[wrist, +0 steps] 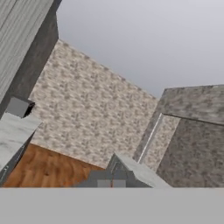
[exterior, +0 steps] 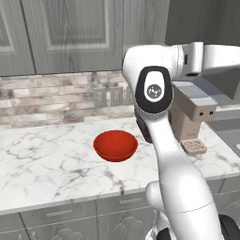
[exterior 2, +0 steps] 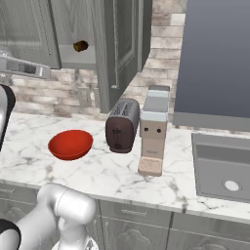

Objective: Open the cabinet. Pick the orange and peach from the cabinet and place them into the bowl. Then close the cabinet.

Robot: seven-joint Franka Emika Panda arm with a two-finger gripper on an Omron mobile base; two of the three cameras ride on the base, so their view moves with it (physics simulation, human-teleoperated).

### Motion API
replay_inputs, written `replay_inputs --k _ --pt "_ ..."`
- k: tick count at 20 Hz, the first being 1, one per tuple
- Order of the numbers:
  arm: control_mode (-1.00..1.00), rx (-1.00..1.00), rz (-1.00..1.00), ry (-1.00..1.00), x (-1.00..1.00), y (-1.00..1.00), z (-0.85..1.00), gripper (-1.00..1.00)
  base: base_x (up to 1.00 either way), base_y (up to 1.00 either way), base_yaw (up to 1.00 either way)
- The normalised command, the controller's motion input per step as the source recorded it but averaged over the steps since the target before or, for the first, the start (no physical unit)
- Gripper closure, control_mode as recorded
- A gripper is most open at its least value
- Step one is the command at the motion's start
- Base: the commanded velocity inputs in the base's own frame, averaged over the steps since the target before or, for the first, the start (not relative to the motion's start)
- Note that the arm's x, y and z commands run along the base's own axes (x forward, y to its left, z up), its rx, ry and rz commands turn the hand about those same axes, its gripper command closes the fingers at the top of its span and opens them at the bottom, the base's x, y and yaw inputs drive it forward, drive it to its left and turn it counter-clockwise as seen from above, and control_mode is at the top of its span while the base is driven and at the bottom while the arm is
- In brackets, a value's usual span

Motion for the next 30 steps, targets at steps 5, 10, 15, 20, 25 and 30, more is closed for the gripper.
replay_inputs --k 5,10,15,20,25,30 --pt "-1.00 0.00 0.00 0.18 -0.02 0.48 0.00 1.00 0.00 0.00 0.00" --pt "-1.00 0.00 0.08 0.08 -0.20 0.34 0.00 1.00 0.00 0.00 0.00" --pt "-1.00 0.01 0.08 -0.04 -0.07 0.36 -0.04 1.00 0.00 0.00 0.00" --pt "-1.00 0.10 0.02 -0.18 0.00 0.36 -0.07 1.00 0.00 0.00 0.00" --pt "-1.00 0.19 0.02 -0.15 0.12 0.28 -0.01 1.00 0.00 0.00 0.00" --pt "-1.00 0.21 0.06 -0.12 0.21 0.27 0.00 1.00 0.00 0.00 0.00"
